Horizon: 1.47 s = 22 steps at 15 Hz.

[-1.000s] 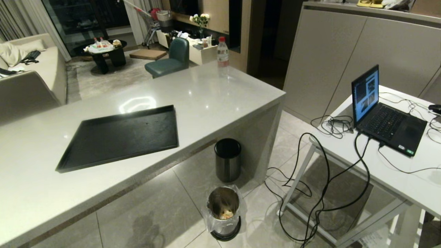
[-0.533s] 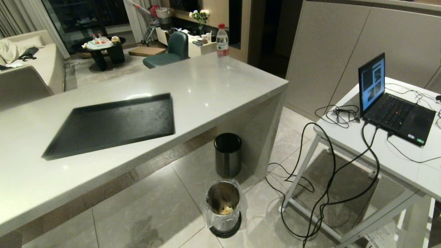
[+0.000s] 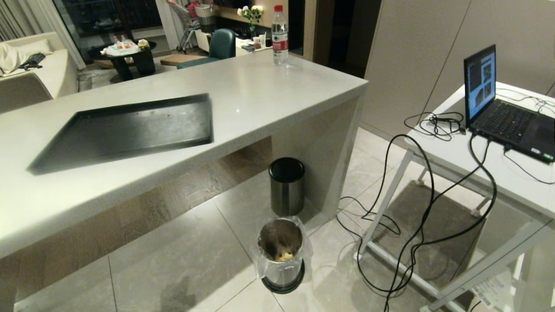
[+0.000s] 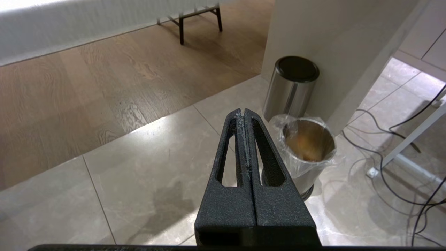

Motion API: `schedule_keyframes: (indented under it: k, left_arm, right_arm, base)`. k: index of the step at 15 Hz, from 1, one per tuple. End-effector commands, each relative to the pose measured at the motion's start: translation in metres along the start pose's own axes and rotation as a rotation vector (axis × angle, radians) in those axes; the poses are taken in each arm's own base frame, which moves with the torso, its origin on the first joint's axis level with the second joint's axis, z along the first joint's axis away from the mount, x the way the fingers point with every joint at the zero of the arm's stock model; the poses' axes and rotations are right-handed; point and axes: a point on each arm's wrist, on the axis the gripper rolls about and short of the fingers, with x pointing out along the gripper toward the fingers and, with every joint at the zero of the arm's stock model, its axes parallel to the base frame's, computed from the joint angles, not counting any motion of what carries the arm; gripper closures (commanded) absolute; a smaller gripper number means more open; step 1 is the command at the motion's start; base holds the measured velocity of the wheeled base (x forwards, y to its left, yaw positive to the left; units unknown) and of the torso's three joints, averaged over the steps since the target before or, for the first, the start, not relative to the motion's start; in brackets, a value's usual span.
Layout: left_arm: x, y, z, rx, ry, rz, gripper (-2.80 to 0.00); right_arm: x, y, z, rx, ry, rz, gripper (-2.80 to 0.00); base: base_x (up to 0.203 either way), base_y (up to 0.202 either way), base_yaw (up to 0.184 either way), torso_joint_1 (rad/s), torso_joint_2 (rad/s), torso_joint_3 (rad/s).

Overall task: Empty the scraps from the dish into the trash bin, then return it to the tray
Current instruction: Move the bowl over the trash can

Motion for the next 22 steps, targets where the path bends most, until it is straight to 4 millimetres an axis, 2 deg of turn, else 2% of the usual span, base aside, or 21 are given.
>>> schedule_keyframes:
  k: [1,13,22]
  left_arm:
    - [0.0001,0.0,0.0001,-0.001,0.0,0.001,0.0]
    - [0.0001,0.0,0.0001,-0.001,0.0,0.001,0.0]
    - [0.0001,0.0,0.0001,-0.001,0.0,0.001,0.0]
  right_arm:
    - [0.0005,-0.0006,-0.0011,0.001,0.005,-0.004,0.0]
    - [0.0032,-0.0022,-0.0034,0.002,0.012,-0.013,0.0]
    - [0.0048,-0.0032,-0.0051,0.0,0.021,-0.021,0.0]
  base:
    - [0.0,0.0,0.0,-0.104,0.48,0.385]
    - [0.0,0.0,0.0,-0.028,0.43,0.409]
    - [0.0,0.0,0.0,0.0,0.0,0.007]
